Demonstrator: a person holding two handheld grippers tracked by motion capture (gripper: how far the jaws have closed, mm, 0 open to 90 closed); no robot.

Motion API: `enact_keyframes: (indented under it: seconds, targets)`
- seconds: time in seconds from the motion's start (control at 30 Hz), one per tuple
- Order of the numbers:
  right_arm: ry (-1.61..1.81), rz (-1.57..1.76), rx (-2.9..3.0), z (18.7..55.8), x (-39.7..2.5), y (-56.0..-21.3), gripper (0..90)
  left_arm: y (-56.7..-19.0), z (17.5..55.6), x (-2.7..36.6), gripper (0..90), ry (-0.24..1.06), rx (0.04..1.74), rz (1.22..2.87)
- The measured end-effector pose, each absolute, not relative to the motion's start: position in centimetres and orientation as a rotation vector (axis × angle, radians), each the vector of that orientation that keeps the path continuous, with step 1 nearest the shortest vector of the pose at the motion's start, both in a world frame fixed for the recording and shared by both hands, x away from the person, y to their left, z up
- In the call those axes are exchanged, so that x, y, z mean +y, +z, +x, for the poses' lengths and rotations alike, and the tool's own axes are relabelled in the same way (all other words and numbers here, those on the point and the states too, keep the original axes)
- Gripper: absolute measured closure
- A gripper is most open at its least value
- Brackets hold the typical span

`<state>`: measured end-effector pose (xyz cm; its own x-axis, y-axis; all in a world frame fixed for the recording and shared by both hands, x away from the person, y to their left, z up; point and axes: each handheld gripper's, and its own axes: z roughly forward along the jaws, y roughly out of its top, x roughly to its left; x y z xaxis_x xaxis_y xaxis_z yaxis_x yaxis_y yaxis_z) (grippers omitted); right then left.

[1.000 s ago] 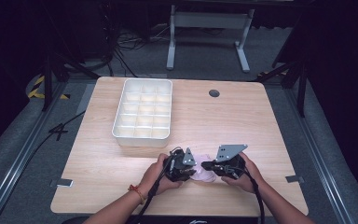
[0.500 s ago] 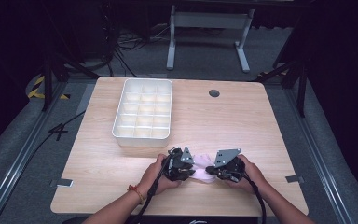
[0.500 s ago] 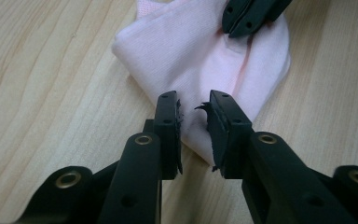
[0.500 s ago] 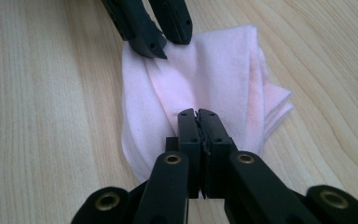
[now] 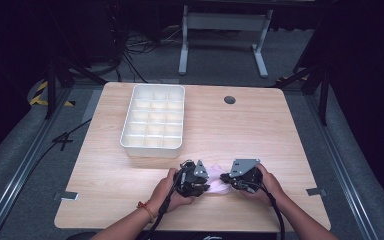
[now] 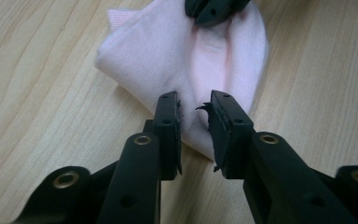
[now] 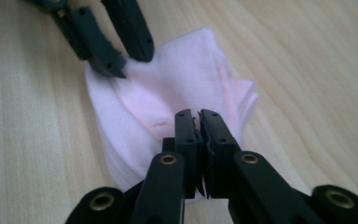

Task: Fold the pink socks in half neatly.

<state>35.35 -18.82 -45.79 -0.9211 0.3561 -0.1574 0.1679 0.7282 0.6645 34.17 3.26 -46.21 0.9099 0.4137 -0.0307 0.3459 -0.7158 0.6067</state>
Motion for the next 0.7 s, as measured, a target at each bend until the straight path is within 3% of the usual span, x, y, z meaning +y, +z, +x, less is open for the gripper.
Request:
enact_keyframes:
  seconds: [0.17,0.43,0.7]
  targets:
    - [1.037,0.483,2.629,35.8,-19.8,-45.3,88.6,-45.7,33.9,3.2,58.8,0.198,0.506,2.415]
    - [0.983,0.470,2.666,35.9,-19.2,-46.1,88.9,-45.4,33.1,2.2,69.5,0.182,0.365,2.391]
    - [0.996,0.471,2.669,36.0,-19.2,-46.4,89.2,-46.6,33.0,1.4,74.3,0.156,0.350,2.428]
